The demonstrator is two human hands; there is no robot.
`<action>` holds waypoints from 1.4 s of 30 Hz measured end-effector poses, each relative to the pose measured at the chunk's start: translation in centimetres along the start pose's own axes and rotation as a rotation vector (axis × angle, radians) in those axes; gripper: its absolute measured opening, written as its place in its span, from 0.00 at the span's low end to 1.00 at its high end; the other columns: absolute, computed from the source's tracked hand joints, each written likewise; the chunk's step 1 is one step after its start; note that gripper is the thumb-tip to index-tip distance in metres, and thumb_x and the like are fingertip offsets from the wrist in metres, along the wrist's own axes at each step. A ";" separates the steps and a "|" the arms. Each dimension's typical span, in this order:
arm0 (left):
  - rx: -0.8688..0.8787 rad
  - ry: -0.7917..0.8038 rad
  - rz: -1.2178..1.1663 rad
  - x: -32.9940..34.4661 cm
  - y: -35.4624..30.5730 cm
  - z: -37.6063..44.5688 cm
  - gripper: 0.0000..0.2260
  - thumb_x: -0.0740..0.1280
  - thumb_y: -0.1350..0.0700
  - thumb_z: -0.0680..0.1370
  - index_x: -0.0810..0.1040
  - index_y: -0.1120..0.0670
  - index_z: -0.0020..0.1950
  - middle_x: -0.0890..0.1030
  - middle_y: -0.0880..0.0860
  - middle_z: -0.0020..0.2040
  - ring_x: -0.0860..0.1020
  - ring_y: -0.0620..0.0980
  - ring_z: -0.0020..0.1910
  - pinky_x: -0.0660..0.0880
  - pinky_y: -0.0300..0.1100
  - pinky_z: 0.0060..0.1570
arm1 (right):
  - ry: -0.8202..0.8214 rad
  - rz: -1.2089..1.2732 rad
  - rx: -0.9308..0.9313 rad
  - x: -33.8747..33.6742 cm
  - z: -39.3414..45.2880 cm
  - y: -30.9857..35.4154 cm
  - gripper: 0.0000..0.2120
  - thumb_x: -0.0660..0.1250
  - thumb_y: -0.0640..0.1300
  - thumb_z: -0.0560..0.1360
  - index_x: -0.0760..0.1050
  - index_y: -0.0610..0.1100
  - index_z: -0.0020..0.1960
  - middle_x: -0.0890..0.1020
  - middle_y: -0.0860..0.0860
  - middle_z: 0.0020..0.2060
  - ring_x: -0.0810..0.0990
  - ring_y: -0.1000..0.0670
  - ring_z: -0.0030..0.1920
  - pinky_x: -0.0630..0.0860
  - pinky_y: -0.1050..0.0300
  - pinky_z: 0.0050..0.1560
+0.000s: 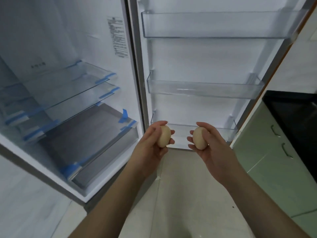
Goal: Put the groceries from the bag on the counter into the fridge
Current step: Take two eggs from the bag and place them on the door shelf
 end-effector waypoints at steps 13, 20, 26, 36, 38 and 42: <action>0.140 0.023 0.206 5.0 -5.3 12.2 0.10 0.58 0.54 0.83 0.79 0.46 0.53 0.81 0.54 0.52 0.80 0.50 0.45 0.72 0.37 0.37 | 0.143 0.059 -0.110 -2.8 11.6 10.1 0.13 0.56 0.48 0.82 0.77 0.45 0.56 0.81 0.40 0.49 0.82 0.46 0.43 0.79 0.56 0.45; 0.188 0.094 0.399 6.4 -10.0 17.8 0.12 0.59 0.56 0.83 0.74 0.53 0.65 0.81 0.57 0.52 0.80 0.50 0.44 0.69 0.39 0.35 | 0.179 0.030 -0.116 -1.2 16.7 13.2 0.11 0.59 0.46 0.80 0.78 0.44 0.56 0.81 0.40 0.50 0.83 0.44 0.45 0.80 0.55 0.48; 0.057 0.149 0.440 5.9 -10.8 22.3 0.13 0.60 0.55 0.83 0.74 0.52 0.67 0.81 0.54 0.55 0.82 0.49 0.47 0.74 0.42 0.44 | 0.200 -0.035 -0.027 -0.5 20.6 14.0 0.11 0.61 0.43 0.80 0.77 0.41 0.58 0.79 0.38 0.51 0.82 0.44 0.47 0.79 0.55 0.49; 0.160 0.116 0.979 4.2 -11.2 27.3 0.12 0.71 0.53 0.76 0.78 0.49 0.59 0.79 0.50 0.55 0.80 0.50 0.50 0.83 0.43 0.42 | 0.152 -0.206 0.144 0.0 23.8 13.0 0.12 0.58 0.37 0.81 0.76 0.37 0.60 0.76 0.39 0.53 0.80 0.43 0.46 0.82 0.55 0.46; 0.172 0.110 1.073 4.4 -11.1 27.8 0.11 0.72 0.54 0.76 0.78 0.49 0.57 0.79 0.49 0.52 0.80 0.48 0.46 0.82 0.41 0.40 | 0.158 -0.302 0.147 0.0 24.1 13.0 0.12 0.58 0.38 0.81 0.76 0.39 0.61 0.76 0.41 0.54 0.81 0.43 0.48 0.82 0.56 0.49; 0.177 0.210 1.298 5.1 -10.6 28.0 0.12 0.72 0.52 0.75 0.77 0.46 0.57 0.78 0.48 0.53 0.78 0.45 0.43 0.75 0.34 0.37 | 0.193 -0.782 0.046 0.1 24.6 13.3 0.11 0.64 0.43 0.79 0.76 0.49 0.60 0.80 0.48 0.51 0.83 0.48 0.50 0.77 0.53 0.59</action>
Point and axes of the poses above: each hand's wrist, its own z-axis towards the middle knuckle, its own x-axis out of the palm, y = z × x, the point moved 7 cm from there along z, towards the middle knuckle
